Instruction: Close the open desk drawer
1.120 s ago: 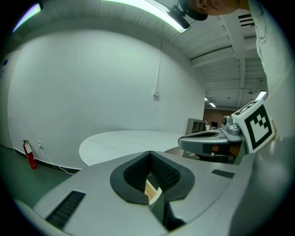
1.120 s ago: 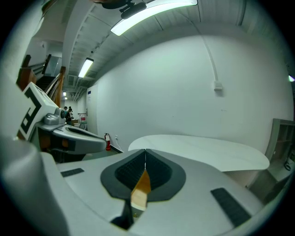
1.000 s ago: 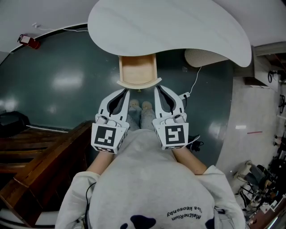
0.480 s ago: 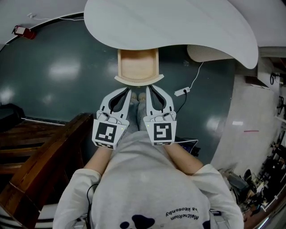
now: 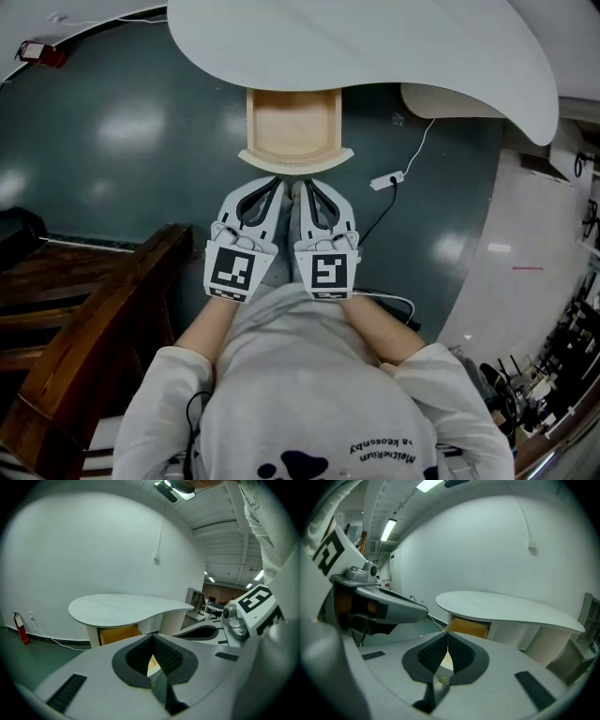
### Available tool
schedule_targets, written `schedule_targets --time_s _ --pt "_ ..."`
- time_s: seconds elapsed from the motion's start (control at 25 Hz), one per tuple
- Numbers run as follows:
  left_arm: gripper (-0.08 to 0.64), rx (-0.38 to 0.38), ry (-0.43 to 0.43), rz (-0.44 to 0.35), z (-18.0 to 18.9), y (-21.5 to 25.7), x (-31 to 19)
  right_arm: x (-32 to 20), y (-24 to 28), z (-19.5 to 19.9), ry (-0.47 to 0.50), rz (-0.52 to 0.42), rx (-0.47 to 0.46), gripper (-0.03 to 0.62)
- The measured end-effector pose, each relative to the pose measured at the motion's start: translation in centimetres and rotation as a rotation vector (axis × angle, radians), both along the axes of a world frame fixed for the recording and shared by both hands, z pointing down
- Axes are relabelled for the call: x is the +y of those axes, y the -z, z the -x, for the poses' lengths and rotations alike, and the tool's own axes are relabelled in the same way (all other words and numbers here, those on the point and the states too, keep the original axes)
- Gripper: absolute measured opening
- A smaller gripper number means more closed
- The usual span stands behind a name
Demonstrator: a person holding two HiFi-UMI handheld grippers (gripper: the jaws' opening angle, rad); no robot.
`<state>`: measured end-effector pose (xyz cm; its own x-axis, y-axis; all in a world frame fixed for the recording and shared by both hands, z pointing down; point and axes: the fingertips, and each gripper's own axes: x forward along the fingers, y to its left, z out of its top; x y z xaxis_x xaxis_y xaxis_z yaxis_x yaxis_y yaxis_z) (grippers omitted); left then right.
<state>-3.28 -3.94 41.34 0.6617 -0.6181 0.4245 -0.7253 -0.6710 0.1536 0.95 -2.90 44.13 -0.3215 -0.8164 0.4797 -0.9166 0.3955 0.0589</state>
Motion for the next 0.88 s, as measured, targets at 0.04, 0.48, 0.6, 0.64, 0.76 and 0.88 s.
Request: schedule_targets --time_s 0.04,0.48,0.6,0.64,0.76,0.88 --pt "0.009 0.0 0.001 0.004 0.0 -0.4 0.0 0.0 -0.3 -0.1 -0.005 0.009 0.0 0.017" --pt "0.009 -0.014 0.053 0.039 1.9 -4.0 -0.9 0.7 -4.7 0.6 0.037 0.066 0.003 0.017" --pt "0.009 -0.017 0.057 0.046 2.3 -4.7 -1.0 1.0 -6.1 0.9 0.041 0.083 0.005 0.017" --pt "0.009 -0.019 0.058 0.05 2.4 -5.0 -1.0 1.0 -6.5 0.9 0.042 0.087 0.007 0.017" --pt "0.009 -0.025 0.062 0.059 2.7 -5.9 -0.8 1.0 -7.8 1.0 0.044 0.106 0.009 0.017" --pt "0.009 -0.021 0.068 0.07 2.8 -6.6 -0.9 1.1 -9.2 1.1 0.053 0.129 0.008 0.017"
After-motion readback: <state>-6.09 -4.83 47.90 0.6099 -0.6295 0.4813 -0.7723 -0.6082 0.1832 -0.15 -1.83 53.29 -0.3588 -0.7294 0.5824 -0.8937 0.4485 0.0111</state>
